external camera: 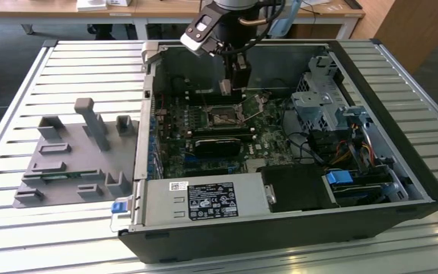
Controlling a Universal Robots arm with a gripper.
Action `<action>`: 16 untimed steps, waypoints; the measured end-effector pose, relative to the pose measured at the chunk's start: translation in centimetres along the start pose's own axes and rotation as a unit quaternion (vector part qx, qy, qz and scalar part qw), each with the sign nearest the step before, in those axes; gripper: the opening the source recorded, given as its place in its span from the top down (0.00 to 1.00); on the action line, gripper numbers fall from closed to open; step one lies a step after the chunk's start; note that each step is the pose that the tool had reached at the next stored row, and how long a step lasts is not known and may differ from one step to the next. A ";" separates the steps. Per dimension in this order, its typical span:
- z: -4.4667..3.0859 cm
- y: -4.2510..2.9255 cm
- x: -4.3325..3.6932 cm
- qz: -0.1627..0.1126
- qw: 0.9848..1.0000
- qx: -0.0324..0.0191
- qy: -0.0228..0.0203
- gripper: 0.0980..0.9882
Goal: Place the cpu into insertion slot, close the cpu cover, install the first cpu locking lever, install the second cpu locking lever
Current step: 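Place the cpu into insertion slot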
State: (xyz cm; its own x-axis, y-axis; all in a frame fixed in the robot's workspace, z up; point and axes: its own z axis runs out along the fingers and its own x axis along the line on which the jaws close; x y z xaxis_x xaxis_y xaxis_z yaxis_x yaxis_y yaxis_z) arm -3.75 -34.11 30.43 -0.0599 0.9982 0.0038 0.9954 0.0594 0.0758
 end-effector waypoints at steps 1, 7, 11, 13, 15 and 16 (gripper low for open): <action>0.14 -0.01 0.00 0.000 1.000 0.000 0.000 0.50; 0.71 -0.05 0.00 0.000 1.000 0.001 0.000 0.50; 1.18 -0.08 0.13 0.001 1.000 0.001 0.000 0.50; 1.43 -0.08 0.38 0.001 1.000 0.002 0.000 0.50; 1.68 -0.10 0.51 0.002 1.000 0.002 0.000 0.50; 1.81 -0.11 0.55 0.002 1.000 0.002 0.000 0.50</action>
State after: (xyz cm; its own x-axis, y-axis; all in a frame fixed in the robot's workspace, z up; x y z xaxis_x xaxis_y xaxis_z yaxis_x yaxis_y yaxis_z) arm -3.75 -33.56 28.62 -0.0559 0.9984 0.0037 0.9958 0.0555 0.0723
